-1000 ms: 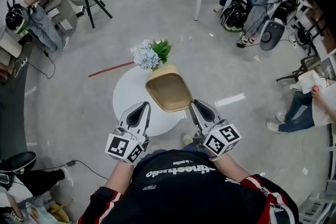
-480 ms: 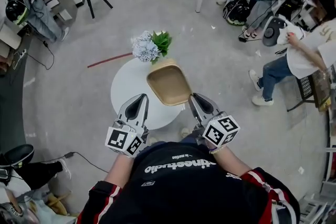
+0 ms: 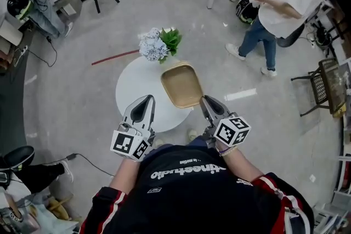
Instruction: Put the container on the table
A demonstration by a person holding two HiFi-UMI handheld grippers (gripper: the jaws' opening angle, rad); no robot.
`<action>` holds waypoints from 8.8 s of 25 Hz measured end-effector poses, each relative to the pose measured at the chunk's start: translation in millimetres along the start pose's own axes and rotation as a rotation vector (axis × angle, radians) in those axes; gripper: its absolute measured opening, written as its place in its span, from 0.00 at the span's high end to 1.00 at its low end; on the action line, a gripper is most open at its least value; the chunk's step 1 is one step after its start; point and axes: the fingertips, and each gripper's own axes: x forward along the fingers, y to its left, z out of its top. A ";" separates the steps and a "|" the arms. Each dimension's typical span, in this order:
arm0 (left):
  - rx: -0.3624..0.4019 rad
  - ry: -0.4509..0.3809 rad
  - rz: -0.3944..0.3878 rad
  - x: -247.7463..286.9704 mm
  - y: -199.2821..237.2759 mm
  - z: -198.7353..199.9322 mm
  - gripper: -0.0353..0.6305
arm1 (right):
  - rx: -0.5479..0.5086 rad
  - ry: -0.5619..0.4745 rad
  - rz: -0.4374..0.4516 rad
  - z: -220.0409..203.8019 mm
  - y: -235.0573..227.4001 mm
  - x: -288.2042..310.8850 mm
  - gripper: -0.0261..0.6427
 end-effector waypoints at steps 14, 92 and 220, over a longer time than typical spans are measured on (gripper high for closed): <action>-0.001 0.018 -0.019 10.8 0.2 -22.8 0.91 | 0.151 0.070 -0.060 -35.3 -46.6 11.8 0.88; -0.019 0.078 0.082 14.4 20.6 -117.1 0.91 | 0.643 0.368 -0.325 -247.6 -226.1 85.3 0.88; 0.104 -0.044 0.100 -49.6 17.1 52.4 0.91 | -0.623 -0.120 0.406 22.5 192.9 51.2 0.94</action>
